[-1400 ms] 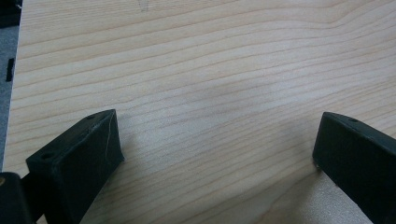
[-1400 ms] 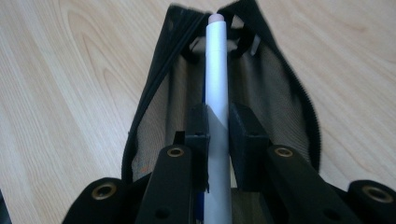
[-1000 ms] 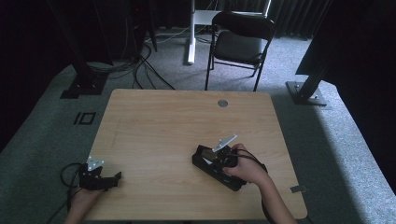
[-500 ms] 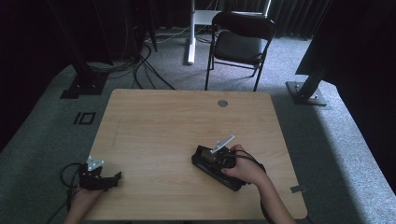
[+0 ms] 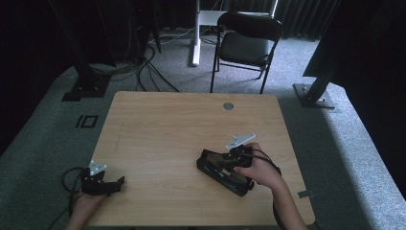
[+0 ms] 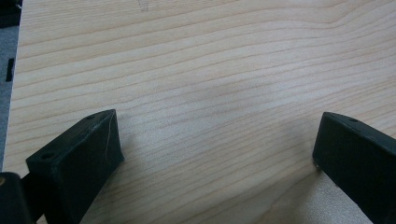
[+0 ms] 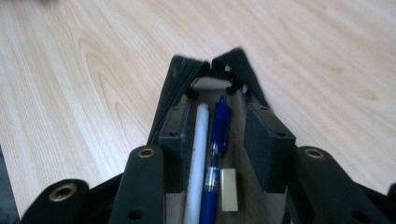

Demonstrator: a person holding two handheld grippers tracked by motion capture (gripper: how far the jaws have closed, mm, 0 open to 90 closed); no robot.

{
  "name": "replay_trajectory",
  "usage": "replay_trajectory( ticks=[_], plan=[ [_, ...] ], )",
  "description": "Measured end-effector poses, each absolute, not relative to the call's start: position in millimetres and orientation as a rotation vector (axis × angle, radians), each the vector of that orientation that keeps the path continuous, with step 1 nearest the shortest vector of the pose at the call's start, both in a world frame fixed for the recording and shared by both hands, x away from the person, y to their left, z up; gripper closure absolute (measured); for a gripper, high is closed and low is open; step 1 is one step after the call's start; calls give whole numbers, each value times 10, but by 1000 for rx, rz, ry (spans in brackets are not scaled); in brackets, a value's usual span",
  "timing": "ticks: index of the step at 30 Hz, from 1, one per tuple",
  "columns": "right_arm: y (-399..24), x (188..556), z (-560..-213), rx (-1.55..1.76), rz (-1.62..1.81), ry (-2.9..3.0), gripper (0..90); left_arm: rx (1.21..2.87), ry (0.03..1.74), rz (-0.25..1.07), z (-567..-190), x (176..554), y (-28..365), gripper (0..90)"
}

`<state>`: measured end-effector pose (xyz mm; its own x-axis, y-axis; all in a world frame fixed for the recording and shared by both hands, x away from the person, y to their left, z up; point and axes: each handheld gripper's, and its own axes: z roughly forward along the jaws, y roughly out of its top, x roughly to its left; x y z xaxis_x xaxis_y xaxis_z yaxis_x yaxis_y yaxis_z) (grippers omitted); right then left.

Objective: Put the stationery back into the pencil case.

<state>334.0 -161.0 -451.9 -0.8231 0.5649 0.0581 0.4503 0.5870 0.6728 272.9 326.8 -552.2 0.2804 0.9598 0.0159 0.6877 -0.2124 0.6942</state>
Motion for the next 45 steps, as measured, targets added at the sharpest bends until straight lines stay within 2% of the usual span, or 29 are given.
replay_trajectory(
  ticks=[7,14,24,31,45],
  plan=[
    [-1664,3367,-4458,885,1189,2523,432,1977,1474,613,-5523,2729,3267,14],
    [-1744,3432,-4418,1012,1290,2375,371,1977,1474,613,-5523,2729,3268,14],
    [-1863,3491,-4450,1038,1246,2316,267,1980,1473,613,-5522,2729,3269,14],
    [-1992,3522,-4520,1129,1245,2235,223,1979,1473,613,-5522,2729,3269,14],
    [-2298,3562,-4735,1300,1155,2115,199,1979,1473,613,-5522,2729,3268,14]
  ],
)
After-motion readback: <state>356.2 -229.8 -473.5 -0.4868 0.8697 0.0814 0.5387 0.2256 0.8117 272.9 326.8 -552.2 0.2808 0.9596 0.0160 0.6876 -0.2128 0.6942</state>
